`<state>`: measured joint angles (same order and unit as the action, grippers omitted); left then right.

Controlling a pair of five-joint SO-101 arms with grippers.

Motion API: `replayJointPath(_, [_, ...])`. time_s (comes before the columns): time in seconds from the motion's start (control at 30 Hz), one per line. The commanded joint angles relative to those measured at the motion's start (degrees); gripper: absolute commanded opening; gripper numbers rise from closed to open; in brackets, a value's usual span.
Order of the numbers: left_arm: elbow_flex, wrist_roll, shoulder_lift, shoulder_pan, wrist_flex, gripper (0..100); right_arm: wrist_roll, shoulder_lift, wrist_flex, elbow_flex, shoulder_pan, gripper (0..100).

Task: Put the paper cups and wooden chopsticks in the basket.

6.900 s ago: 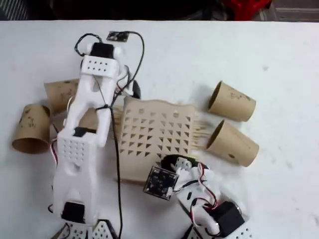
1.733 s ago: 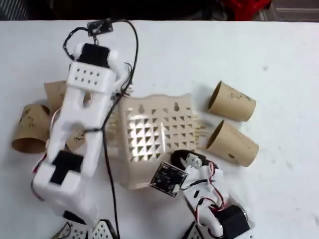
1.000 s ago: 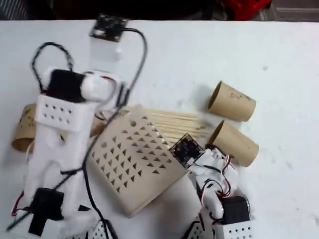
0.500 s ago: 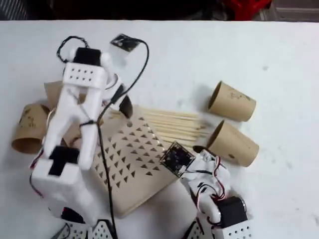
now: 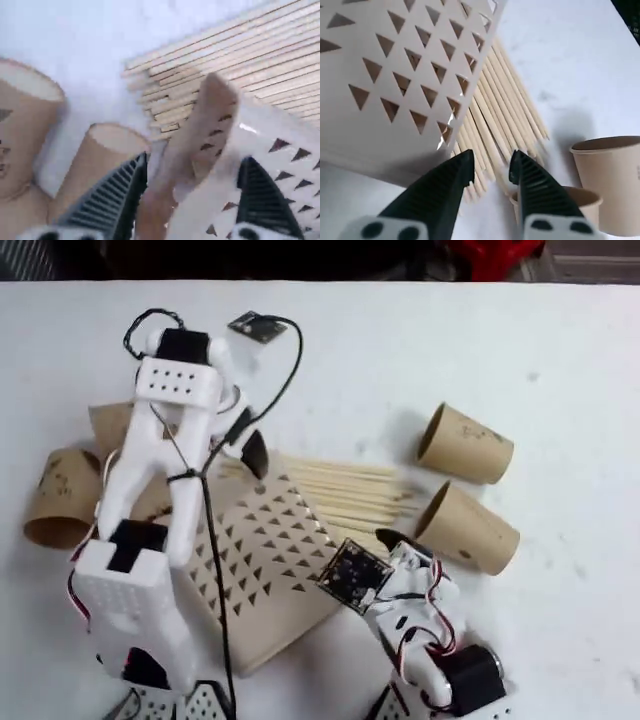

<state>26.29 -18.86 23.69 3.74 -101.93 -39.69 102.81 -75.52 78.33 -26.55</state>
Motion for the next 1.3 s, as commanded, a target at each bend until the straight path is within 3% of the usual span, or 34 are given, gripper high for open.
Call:
replayJointPath(0.0, [1.49,-0.26,0.22,1.63,-0.53,28,0.35,-0.57,1.98,1.93,-1.36,12.6])
replayJointPath(0.27, [0.53,-0.18,0.31,4.79,-0.44,29,-1.14,-0.04,1.98,10.37,-0.04,12.6])
replayJointPath(0.6, [-2.90,-0.53,0.31,5.32,-0.53,28,-20.48,-0.04,-1.54,18.20,5.23,5.7])
replayJointPath(0.83, [-2.29,-0.26,-0.04,2.59,-0.26,29,-19.87,0.04,-1.27,17.76,8.84,6.0])
replayJointPath(1.0, [3.25,0.70,-1.63,0.48,-0.44,29,-10.20,0.04,-0.22,11.16,9.63,6.0])
replayJointPath(1.13, [5.63,1.93,-7.60,-1.80,-0.53,28,-9.41,-0.31,0.04,6.68,9.71,6.0])
replayJointPath(1.27, [-0.09,-0.79,-16.84,-6.02,-0.62,28,-9.41,-0.40,-0.04,5.36,9.19,6.0])
